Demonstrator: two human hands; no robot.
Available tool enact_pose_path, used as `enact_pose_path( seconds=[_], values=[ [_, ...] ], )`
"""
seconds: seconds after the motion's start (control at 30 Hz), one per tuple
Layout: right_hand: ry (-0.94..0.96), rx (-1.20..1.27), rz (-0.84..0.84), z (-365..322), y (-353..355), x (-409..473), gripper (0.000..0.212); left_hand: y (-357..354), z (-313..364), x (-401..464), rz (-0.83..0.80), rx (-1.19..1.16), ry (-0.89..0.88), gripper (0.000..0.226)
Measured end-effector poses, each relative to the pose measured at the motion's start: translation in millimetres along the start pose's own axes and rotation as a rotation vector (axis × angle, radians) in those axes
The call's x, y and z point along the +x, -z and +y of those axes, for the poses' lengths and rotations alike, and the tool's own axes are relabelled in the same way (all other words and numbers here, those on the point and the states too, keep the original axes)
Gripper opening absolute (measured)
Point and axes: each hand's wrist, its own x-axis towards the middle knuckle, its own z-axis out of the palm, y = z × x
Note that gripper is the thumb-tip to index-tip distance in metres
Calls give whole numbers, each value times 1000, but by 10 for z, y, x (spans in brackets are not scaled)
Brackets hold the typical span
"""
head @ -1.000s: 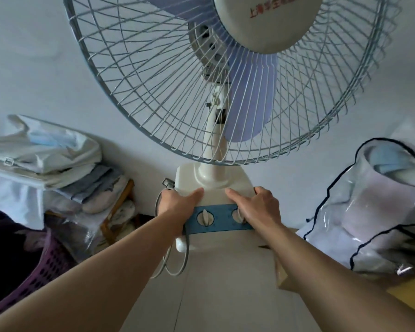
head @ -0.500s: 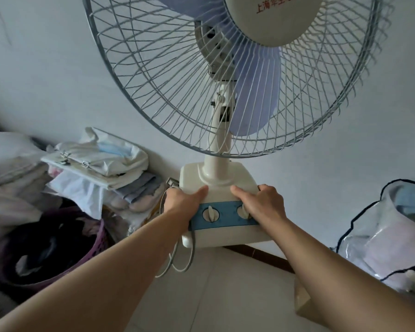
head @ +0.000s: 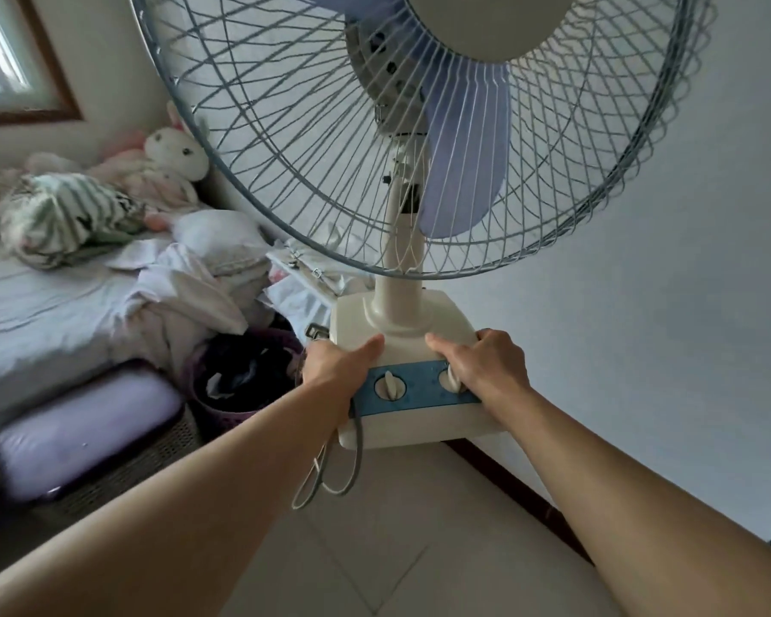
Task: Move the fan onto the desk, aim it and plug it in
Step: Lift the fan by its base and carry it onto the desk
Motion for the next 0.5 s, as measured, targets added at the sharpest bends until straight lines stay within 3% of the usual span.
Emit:
enact_pose_path(
  seconds=[0.17,0.5],
  values=[
    [111,23,-94,-482,-403,-286,69,722,-92,-77,139,-39,37,76],
    [330,5,-251,-1453,-1340,-1222,76,2364,-453,-374,410,-97,70,73]
  ],
)
